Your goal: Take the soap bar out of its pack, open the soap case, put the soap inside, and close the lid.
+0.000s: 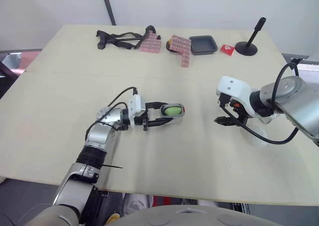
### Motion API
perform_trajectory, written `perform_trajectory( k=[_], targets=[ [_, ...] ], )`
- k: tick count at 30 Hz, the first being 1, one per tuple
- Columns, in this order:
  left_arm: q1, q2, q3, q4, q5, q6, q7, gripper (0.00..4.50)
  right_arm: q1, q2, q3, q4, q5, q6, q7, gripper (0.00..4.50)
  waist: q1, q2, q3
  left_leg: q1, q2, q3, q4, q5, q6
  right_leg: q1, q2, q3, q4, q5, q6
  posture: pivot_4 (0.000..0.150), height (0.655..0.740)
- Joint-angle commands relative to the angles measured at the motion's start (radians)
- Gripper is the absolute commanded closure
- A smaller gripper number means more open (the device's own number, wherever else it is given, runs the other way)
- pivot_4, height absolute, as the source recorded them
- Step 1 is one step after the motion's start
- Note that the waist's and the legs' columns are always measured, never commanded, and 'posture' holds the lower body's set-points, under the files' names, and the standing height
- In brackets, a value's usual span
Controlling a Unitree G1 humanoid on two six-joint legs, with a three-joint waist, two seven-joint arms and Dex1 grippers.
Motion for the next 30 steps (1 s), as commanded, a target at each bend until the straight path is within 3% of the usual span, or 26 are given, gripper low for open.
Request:
perform_trajectory(
  k=[1, 7, 18, 30],
  targets=[
    [-0.02, -0.005, 0.008, 0.049, -0.002, -0.047, -0.032, 2.54, 0.013, -0.034, -0.079, -0.035, 0.033, 0.077, -0.032, 0.06, 0.004, 0.0, 0.0, 0.0, 0.0, 0.0, 0.0, 0.0, 0.0, 0.0, 0.0, 0.0, 0.0, 0.0, 0.0, 0.15, 0.74],
    [-0.048, 0.007, -0.024, 0.145, 0.027, -0.094, -0.124, 2.54, 0.122, -0.08, -0.192, -0.047, 0.093, 0.14, -0.12, 0.06, 0.016, 0.0, -0.001, 0.001, 0.0, 0.0, 0.0, 0.0, 0.0, 0.001, -0.001, 0.0, 0.0, 0.0, 0.0, 0.15, 0.74],
    [-0.099, -0.015, -0.013, 0.193, 0.015, -0.103, -0.138, 2.54, 0.318, -0.181, -0.309, -0.016, 0.188, 0.14, -0.22, 0.06, 0.023, 0.002, -0.002, 0.001, -0.001, 0.001, 0.0, 0.0, 0.0, 0.002, -0.002, 0.001, -0.002, 0.0, 0.0, 0.15, 0.74],
    [-0.078, -0.009, -0.017, 0.151, 0.018, -0.095, -0.13, 2.54, 0.431, -0.158, -0.339, 0.042, 0.257, 0.14, -0.314, 0.06, 0.024, 0.002, -0.002, 0.0, -0.001, 0.0, -0.001, 0.0, 0.0, 0.002, -0.002, 0.0, -0.004, 0.0, 0.0, 0.15, 0.74]
  ],
)
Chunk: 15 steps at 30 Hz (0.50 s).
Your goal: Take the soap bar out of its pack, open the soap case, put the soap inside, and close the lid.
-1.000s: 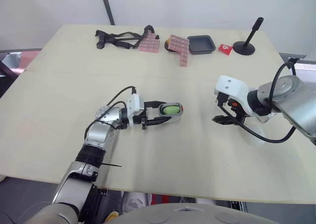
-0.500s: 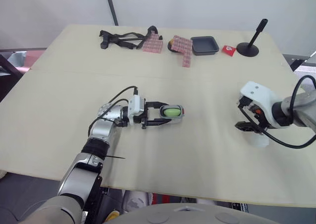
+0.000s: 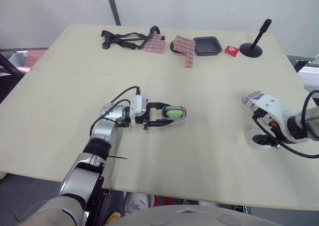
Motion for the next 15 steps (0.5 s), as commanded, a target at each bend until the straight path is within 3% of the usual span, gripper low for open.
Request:
perform_trajectory(
  k=[1, 8, 14, 15],
  targets=[
    [0.018, 0.011, -0.007, -0.022, 0.015, 0.01, -0.002, 2.54, 0.011, 0.018, -0.037, 0.019, 0.025, 0.004, -0.035, 0.06, -0.001, 0.0, 0.0, 0.0, 0.0, 0.0, 0.0, 0.0, 0.0, 0.0, 0.0, 0.0, 0.0, 0.0, 0.0, 0.15, 0.74],
    [0.017, 0.01, -0.006, -0.04, 0.013, 0.025, 0.005, 2.54, 0.031, 0.049, -0.026, 0.071, 0.039, 0.004, -0.082, 0.06, 0.0, 0.0, 0.0, 0.0, 0.0, 0.0, 0.0, 0.0, 0.0, 0.0, 0.0, 0.0, -0.001, 0.0, 0.0, 0.15, 0.74],
    [0.015, 0.009, -0.005, -0.046, 0.012, 0.033, 0.007, 2.54, 0.042, 0.062, -0.017, 0.083, 0.048, 0.004, -0.105, 1.77, 0.0, 0.0, 0.0, 0.0, 0.0, 0.0, 0.0, 0.0, 0.0, 0.0, 0.0, -0.002, -0.001, 0.0, 0.0, 0.15, 0.74],
    [0.014, 0.008, -0.006, -0.045, 0.013, 0.034, 0.008, 2.54, 0.043, 0.063, -0.014, 0.084, 0.049, 0.004, -0.105, 1.77, 0.0, 0.0, 0.0, 0.0, 0.0, 0.0, 0.0, 0.0, 0.0, 0.0, 0.0, -0.001, -0.001, 0.0, 0.0, 0.15, 0.74]
  ],
)
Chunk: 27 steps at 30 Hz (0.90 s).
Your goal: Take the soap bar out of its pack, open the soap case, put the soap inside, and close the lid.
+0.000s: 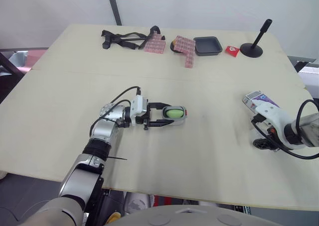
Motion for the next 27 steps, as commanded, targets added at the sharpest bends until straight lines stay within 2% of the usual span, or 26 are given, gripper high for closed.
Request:
perform_trajectory(
  k=[1, 12, 15, 19, 23, 27],
  targets=[
    [0.005, 0.006, -0.006, -0.014, 0.012, 0.008, -0.003, 2.54, 0.004, -0.002, -0.011, 0.003, 0.012, 0.004, -0.011, 1.77, 0.0, 0.0, 0.0, 0.0, 0.0, 0.0, 0.0, 0.0, 0.0, 0.0, 0.0, 0.0, 0.0, 0.0, 0.0, 0.15, 0.74],
    [0.011, 0.004, -0.008, -0.019, 0.019, 0.011, -0.001, 2.54, -0.012, 0.031, -0.013, 0.002, 0.001, 0.004, -0.026, 1.77, -0.001, 0.0, 0.0, 0.003, 0.0, 0.0, -0.001, 0.0, 0.0, 0.003, 0.0, -0.001, -0.003, 0.0, 0.0, 0.15, 0.74],
    [0.012, 0.005, -0.007, -0.025, 0.018, 0.014, -0.001, 2.54, -0.021, 0.042, -0.016, -0.011, 0.011, 0.004, -0.022, 2.49, -0.002, 0.0, 0.0, 0.004, 0.0, 0.0, -0.001, 0.0, 0.0, 0.004, 0.0, -0.002, -0.003, 0.0, 0.0, 0.15, 0.74],
    [0.011, 0.008, -0.003, -0.035, 0.012, 0.025, 0.0, 2.54, -0.039, 0.025, 0.009, -0.064, 0.013, -0.009, 0.005, 2.57, -0.002, 0.0, 0.0, 0.004, 0.0, 0.0, -0.002, 0.0, 0.0, 0.004, 0.0, -0.002, -0.003, 0.0, 0.0, 0.15, 0.74],
    [0.011, 0.008, 0.0, -0.044, 0.008, 0.04, 0.004, 2.54, -0.05, -0.073, 0.057, -0.205, 0.018, -0.181, 0.129, 2.57, -0.001, 0.001, 0.001, 0.003, 0.0, 0.0, -0.004, 0.0, 0.0, 0.003, 0.0, -0.002, -0.004, 0.0, 0.0, 0.15, 0.74],
    [0.01, 0.003, -0.006, -0.053, 0.012, 0.055, 0.007, 2.54, -0.125, -0.126, 0.066, -0.248, 0.011, -0.348, 0.267, 2.57, -0.005, 0.001, 0.001, 0.003, 0.0, 0.0, -0.005, 0.0, 0.0, 0.003, -0.001, -0.002, -0.005, 0.0, 0.0, 0.15, 0.74]
  ],
)
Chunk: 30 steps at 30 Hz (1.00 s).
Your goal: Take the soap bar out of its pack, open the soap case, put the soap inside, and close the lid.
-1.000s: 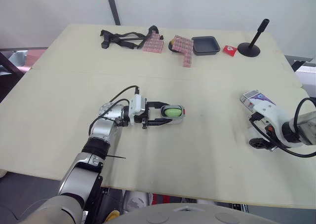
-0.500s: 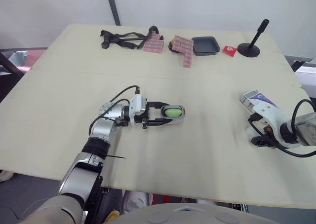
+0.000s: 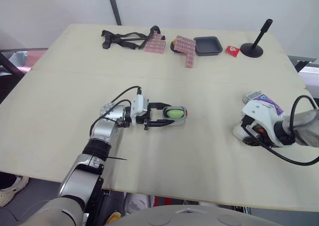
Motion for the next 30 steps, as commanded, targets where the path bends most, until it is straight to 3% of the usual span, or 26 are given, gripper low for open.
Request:
perform_trajectory(
  k=[1, 9, 14, 30],
  targets=[
    [0.005, -0.001, -0.009, -0.02, 0.005, 0.015, 0.002, 2.54, -0.074, -0.044, -0.003, -0.041, -0.006, -0.154, 0.124, 2.57, -0.002, 0.0, 0.0, 0.0, 0.0, 0.0, 0.0, 0.0, 0.0, 0.0, 0.0, 0.0, 0.0, 0.0, 0.0, 0.15, 0.74],
    [-0.021, -0.049, -0.043, 0.019, 0.05, -0.014, 0.016, 2.54, -0.409, -0.016, 0.2, 0.028, -0.131, -0.367, 0.371, 2.57, -0.007, 0.0, 0.0, -0.001, 0.0, 0.0, 0.001, 0.0, 0.001, 0.0, -0.001, 0.001, 0.002, 0.0, 0.0, 0.15, 0.74],
    [-0.045, -0.075, -0.055, 0.051, 0.068, -0.035, 0.022, 2.54, -0.571, 0.032, 0.298, 0.1, -0.203, -0.403, 0.477, 2.57, -0.015, -0.001, 0.0, -0.001, 0.0, 0.0, 0.003, 0.0, 0.002, -0.001, -0.001, 0.001, 0.003, 0.0, 0.0, 0.15, 0.74],
    [-0.095, -0.11, -0.119, 0.065, 0.132, 0.052, 0.06, 2.54, -0.751, 0.192, 0.49, 0.138, -0.336, -0.381, 0.619, 2.57, -0.023, -0.001, 0.0, -0.002, 0.0, 0.0, 0.006, 0.001, 0.004, -0.002, -0.002, 0.001, 0.008, 0.0, 0.0, 0.15, 0.74]
  ],
)
